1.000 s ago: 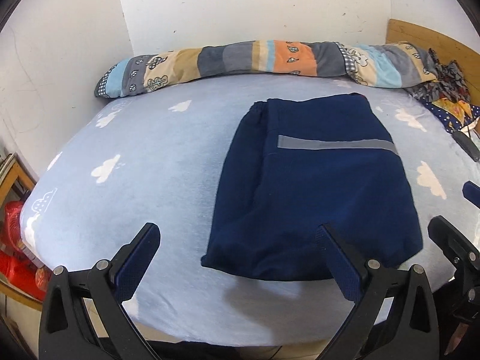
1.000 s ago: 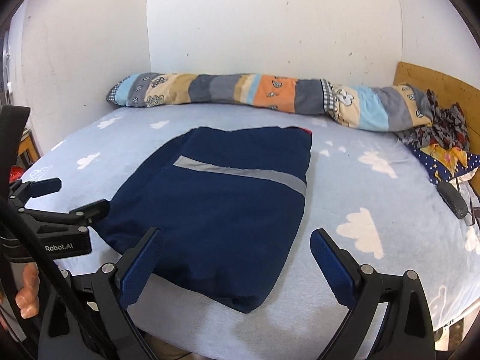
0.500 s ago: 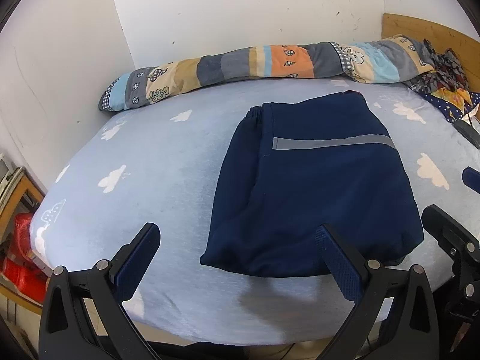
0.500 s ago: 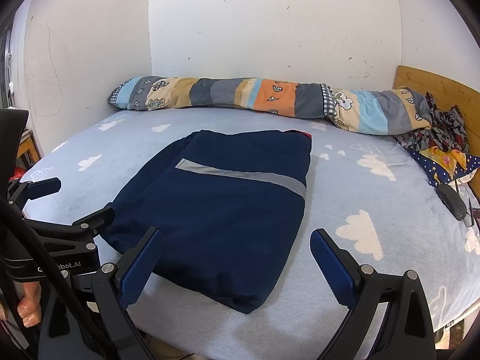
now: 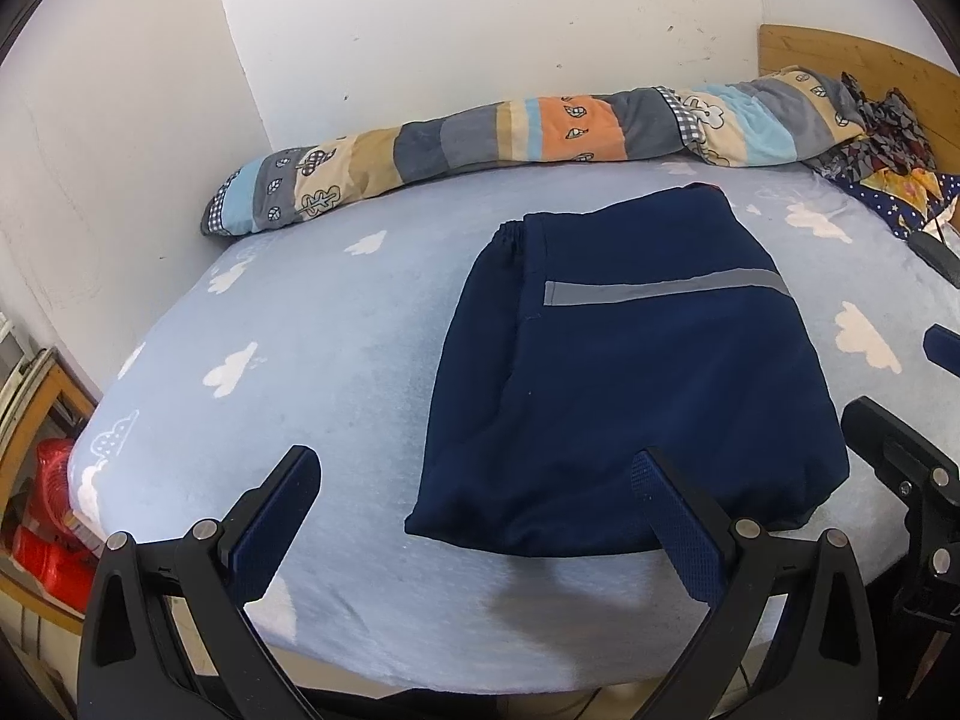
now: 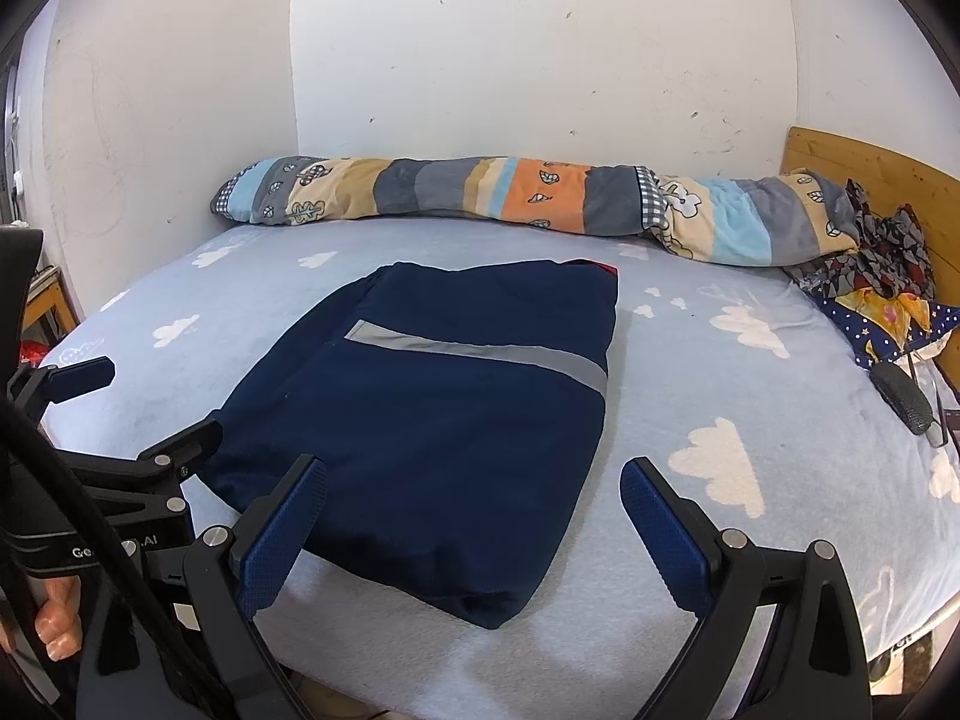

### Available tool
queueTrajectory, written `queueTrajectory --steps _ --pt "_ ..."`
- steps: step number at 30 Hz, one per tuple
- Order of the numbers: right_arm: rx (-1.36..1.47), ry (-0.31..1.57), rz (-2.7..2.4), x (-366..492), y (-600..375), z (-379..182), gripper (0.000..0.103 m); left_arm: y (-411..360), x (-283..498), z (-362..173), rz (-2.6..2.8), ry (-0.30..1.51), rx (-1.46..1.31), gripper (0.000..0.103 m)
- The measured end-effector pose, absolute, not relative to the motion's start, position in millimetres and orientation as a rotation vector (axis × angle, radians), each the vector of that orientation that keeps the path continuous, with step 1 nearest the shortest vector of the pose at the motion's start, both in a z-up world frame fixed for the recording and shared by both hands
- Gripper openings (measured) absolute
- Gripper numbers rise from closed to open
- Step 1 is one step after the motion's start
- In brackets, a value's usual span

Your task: Fold large clothes

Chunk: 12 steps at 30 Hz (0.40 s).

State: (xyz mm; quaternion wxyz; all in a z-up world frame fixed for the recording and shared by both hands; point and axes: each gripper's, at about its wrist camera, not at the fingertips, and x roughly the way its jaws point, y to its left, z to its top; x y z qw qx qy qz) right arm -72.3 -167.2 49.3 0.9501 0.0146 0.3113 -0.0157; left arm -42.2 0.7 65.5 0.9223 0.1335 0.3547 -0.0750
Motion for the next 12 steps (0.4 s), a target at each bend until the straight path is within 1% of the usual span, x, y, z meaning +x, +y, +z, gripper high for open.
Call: queueTrajectory --steps 6,12 --pt "0.031 0.63 -0.034 -72.8 -168.9 49.7 0.1 0.3 -42.6 65.9 -0.211 0.746 0.256 0.103" --pt "0.04 0.629 -0.034 -73.2 -171.4 50.2 0.1 0.9 -48.1 67.2 -0.211 0.713 0.257 0.103"
